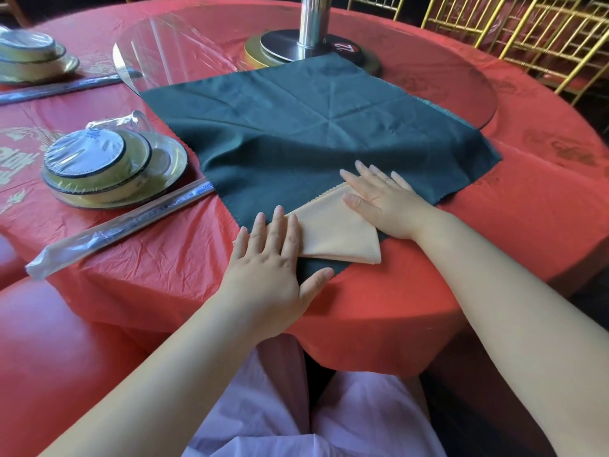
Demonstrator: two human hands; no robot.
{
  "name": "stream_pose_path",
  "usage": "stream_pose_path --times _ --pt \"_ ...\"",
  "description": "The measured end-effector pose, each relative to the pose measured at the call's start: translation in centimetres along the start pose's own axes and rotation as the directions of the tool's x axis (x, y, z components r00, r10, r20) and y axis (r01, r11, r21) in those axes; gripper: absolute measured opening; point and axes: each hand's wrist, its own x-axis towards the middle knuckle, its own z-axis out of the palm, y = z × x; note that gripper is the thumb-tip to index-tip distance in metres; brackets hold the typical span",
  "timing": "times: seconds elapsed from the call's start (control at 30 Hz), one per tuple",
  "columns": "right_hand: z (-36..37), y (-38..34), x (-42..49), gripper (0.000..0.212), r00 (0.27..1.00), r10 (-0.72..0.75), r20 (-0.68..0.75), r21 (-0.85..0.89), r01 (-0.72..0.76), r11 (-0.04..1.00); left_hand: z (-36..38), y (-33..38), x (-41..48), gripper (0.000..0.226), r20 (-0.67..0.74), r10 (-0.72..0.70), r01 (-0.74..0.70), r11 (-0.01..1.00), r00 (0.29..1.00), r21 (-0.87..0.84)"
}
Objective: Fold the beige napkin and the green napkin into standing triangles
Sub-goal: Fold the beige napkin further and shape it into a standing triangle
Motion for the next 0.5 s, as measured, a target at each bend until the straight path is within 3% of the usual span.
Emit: stream_pose_path --times 0.1,0.2,0.3,0.5 --pt "-0.7 -1.2 -0.9 0.060 0.992 0.012 -0.124 -0.151 -0.031 0.988 0.3 0.0 0.0 0.094 -0.022 0.014 -0.013 1.000 1.000 0.011" --pt "-1.1 -5.0 -2.8 0.066 0.964 -0.154 -0.218 -0.067 0.142 0.988 0.4 0.0 0.1 0.088 -0.009 0.010 -0.010 1.000 1.000 0.017" --pt "0.5 -7.5 -4.5 0.063 0.959 -0.262 -0.107 -0.039 0.260 0.965 0.3 0.2 0.1 0.087 -0.003 -0.007 0.008 1.000 1.000 0.020" --pt "1.2 -6.4 -5.2 0.059 0.991 -0.135 0.020 0.038 0.134 0.990 0.4 -0.3 0.3 0.101 -0.055 -0.017 0.016 1.000 0.998 -0.009"
